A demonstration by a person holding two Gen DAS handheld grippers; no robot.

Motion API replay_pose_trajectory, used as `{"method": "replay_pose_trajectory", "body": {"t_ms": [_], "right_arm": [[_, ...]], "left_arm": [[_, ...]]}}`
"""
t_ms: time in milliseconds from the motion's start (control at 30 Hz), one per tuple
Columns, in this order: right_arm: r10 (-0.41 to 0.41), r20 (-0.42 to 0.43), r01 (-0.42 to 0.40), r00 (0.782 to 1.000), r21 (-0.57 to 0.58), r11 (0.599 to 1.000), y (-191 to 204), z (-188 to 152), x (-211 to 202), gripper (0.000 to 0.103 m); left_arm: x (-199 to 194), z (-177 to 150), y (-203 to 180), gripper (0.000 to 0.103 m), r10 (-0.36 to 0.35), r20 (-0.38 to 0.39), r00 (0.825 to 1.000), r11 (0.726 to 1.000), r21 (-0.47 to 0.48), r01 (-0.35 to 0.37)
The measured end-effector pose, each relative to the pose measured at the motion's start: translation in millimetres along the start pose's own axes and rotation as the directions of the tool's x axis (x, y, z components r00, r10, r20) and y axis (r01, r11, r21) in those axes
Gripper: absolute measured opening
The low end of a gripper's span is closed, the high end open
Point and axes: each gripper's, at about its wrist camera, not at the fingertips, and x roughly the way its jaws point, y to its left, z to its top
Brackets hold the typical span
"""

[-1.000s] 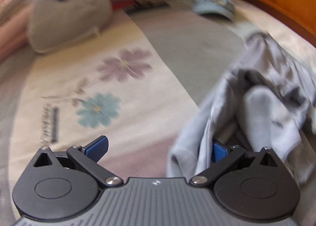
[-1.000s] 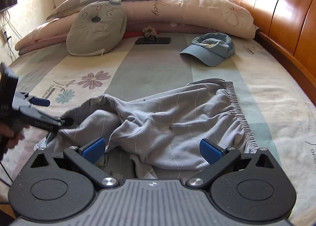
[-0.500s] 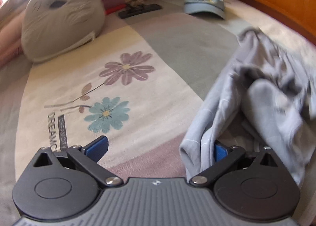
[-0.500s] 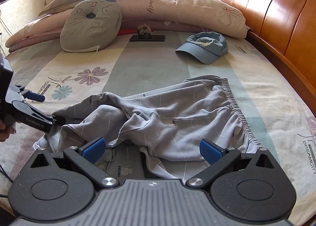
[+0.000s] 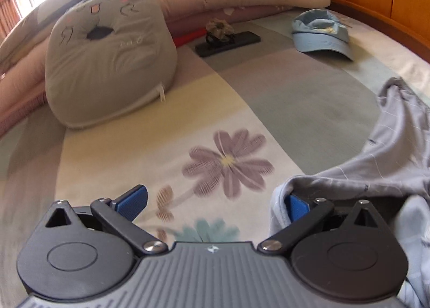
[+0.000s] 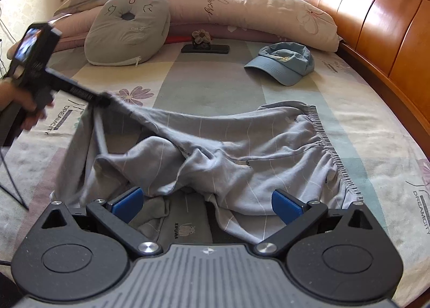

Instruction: Fold clothes

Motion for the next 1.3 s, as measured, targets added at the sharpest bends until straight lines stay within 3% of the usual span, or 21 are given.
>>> {"method": "replay_pose_trajectory", "body": {"t_ms": [200,367,467,667,867,1033,1200,1300], "right_arm": [[-0.031,-0.01,0.031,0.999,0.001,1.0,2.5,-6.8,-4.7,0.103],[-0.051,-0.013,0.051,0.999,0.023,0.998,1.2,-11.7,-8.8,0.103],[-0.054,-0.015,0.055,0.998,0.032,0.998,1.1,-13.6,-9.9,0.103],[-0.044,-0.024,0.045,0.999,0.031,0.999,2.8,-13.1,-6.8,0.103],[-0.019,-0.034,0.02,0.999,0.02,1.0,4.8,-9.6,0.8,0.103],[-0.002,-0.045,0.003,0.999,0.007,1.0,5.5,-6.4,9.2,0.103],[0.009,-0.047,-0.01,0.999,-0.013,1.0,8.9,-2.6,14.0,0.103],[0.008,-0.045,-0.009,0.999,-0.019,1.0,10.8,-3.5,12.2,0.103]], "left_arm": [[23.8,36.1,5.1,0.103,0.061,0.021,0.998,0.996,0.07,-0.063],[28.4,64.6,-2.2,0.103,0.117,0.089,0.989,0.986,0.111,-0.127],[27.8,72.1,-7.6,0.102,0.099,0.097,0.99,0.985,0.134,-0.112],[24.7,49.3,-9.4,0.102,0.005,0.053,0.999,0.991,0.135,-0.012],[11.1,-10.1,-4.0,0.102,-0.063,-0.019,0.998,0.995,0.074,0.064],[11.5,-54.2,-2.0,0.102,-0.049,-0.077,0.996,0.998,0.035,0.052],[22.9,-52.3,18.8,0.102,-0.036,-0.084,0.996,0.995,-0.095,0.028],[32.7,-42.8,23.9,0.102,-0.036,-0.078,0.996,0.992,-0.119,0.026]]}}
